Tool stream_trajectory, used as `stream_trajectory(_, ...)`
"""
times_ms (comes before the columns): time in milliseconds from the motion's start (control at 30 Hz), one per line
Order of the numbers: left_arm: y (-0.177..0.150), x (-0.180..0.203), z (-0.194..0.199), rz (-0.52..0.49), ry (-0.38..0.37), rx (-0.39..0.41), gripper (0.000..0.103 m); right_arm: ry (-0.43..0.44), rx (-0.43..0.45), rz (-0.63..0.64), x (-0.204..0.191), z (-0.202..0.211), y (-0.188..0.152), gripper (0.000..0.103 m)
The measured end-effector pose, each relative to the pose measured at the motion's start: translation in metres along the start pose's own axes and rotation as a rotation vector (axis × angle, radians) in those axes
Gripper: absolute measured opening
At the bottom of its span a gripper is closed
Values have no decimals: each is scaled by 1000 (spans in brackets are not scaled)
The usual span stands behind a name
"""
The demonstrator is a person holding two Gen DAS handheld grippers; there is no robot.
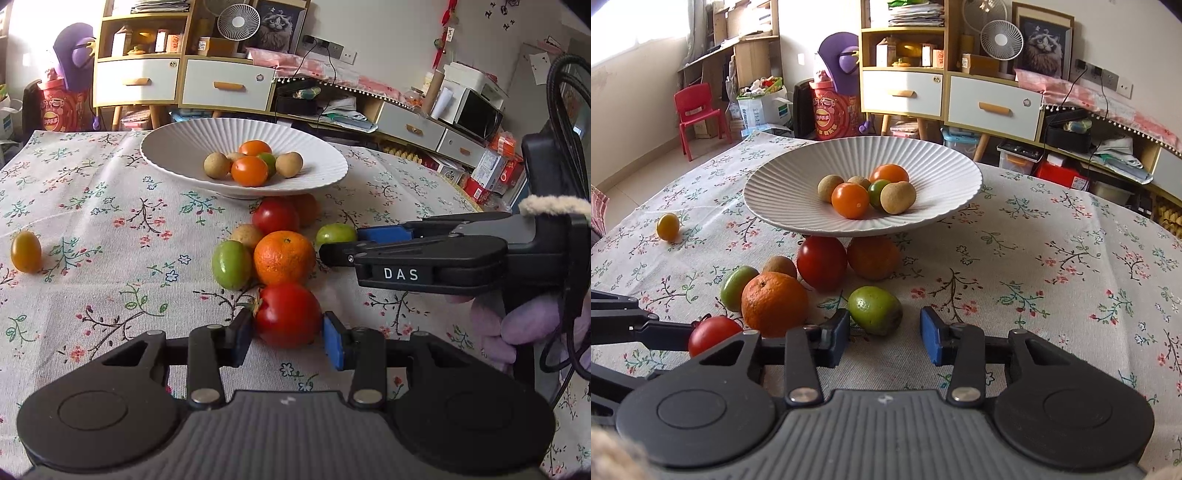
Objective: Organize fruits
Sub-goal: 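Close the left tool on a red tomato while the right tool grasps a green lime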
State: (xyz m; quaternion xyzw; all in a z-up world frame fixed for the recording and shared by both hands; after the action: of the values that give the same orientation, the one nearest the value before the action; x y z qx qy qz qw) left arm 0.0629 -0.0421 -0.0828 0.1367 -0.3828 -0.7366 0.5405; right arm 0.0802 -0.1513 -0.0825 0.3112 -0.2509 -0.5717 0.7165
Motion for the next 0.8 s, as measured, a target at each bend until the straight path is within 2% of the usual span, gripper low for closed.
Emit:
stream_trajectory(233,0,0,0,0,0,0,38,13,2,-1,-1,1,2,29)
stream_trajectory(800,4,-3,10,4,-25,5,38,47,-17,-24,-3,15,-2,28)
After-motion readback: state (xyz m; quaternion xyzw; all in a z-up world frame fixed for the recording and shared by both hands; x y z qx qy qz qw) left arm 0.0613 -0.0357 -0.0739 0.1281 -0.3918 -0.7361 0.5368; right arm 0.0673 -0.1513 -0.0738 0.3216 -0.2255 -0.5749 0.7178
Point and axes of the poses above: each gripper's, at about its wrist camera, not at the fingertips, and z roughly against the way its jaws point, x to its right, y to its top, the point moved 7 cm from there along -z, roughly the way its jaws point, and after that the axes turned 2 degrees about -x, right-handed, at the moved point
